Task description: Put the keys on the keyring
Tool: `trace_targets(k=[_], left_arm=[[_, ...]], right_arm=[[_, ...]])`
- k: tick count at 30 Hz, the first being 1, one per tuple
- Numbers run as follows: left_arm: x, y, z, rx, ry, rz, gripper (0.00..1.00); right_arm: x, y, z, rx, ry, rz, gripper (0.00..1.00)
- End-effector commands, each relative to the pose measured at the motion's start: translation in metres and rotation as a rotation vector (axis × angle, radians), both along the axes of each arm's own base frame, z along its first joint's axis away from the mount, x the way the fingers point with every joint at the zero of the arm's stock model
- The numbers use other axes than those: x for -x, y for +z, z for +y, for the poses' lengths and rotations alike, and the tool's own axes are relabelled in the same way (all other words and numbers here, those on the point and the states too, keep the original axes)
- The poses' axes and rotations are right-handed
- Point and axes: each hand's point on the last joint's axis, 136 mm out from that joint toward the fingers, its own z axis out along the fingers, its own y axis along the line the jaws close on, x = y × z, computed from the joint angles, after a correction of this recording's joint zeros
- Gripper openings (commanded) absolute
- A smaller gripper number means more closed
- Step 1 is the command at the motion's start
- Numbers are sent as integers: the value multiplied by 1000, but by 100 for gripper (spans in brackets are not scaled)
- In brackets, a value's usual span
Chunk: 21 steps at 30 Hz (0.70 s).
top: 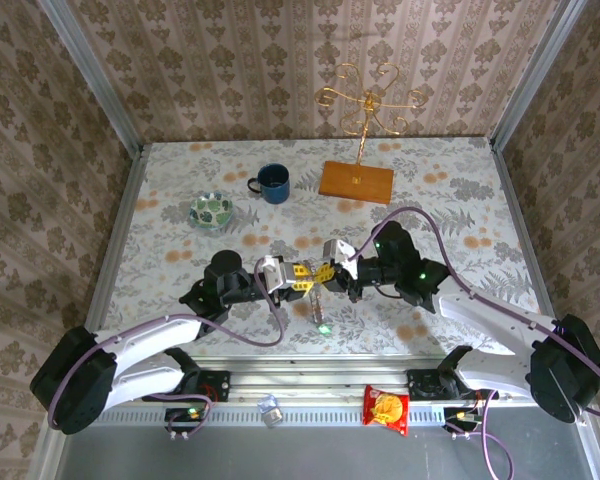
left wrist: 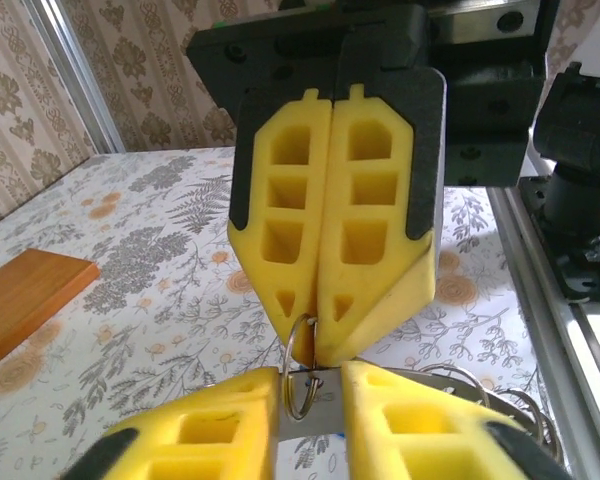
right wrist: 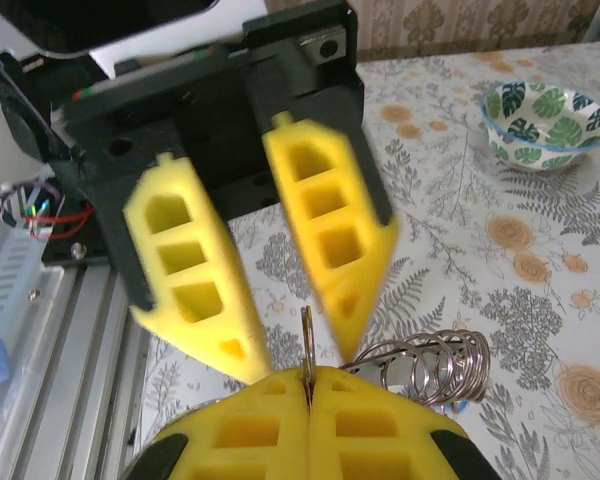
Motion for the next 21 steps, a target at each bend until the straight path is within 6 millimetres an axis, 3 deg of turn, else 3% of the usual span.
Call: trace_targets(k=[1,8,14,17,21], left_arm=[[-6,16,-3,-6,18,-35,32],[-4,14,-5,-79,-15,-51,23],[-5,8,-8,-147,-44,-66,2],[-8,11,-8,-143,-32,-81,0],[-9,16,-7,-88,-13,-79,0]], right_arm=[[9,10,2,44,81,-53,0],[15,5,-2,187,140,-85,0],[19,10,3,229,191,-107,0],[16,13,4,226,170,-93,0],[-1,20,-4,104,29,-52,30]])
